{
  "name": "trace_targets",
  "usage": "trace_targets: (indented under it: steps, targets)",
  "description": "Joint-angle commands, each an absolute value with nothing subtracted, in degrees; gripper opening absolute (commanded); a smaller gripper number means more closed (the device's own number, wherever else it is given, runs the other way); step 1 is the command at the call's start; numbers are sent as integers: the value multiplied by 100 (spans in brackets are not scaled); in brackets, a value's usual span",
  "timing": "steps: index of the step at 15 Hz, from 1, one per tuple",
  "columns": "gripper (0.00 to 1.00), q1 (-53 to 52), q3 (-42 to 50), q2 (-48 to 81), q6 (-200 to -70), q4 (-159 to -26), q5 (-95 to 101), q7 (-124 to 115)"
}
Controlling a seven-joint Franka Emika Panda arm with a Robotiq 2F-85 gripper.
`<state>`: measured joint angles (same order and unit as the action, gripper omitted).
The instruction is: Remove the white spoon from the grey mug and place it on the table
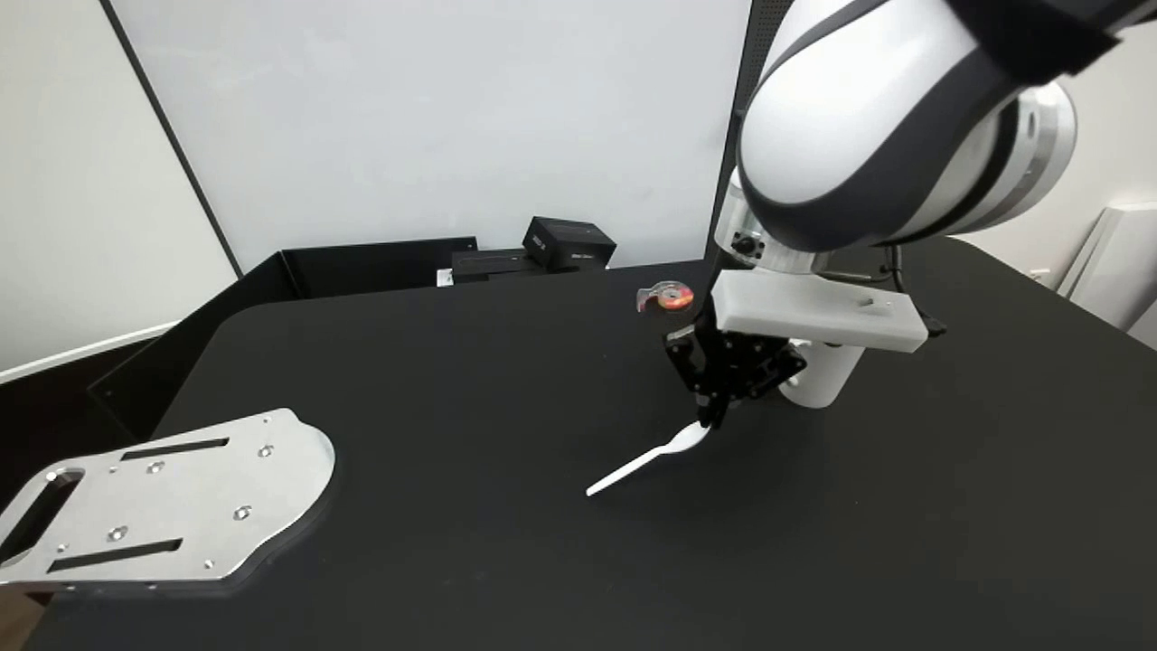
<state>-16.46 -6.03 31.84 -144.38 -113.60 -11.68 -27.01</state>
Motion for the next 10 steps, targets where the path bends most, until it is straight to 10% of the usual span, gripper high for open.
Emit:
trace_targets:
  steps: [1,10]
  targets:
    - [36,-1828,-364,3185,-14426,-11345,-925,-2975]
    - [96,-1795,-390,2853,-14357,-11243,-430,-2706]
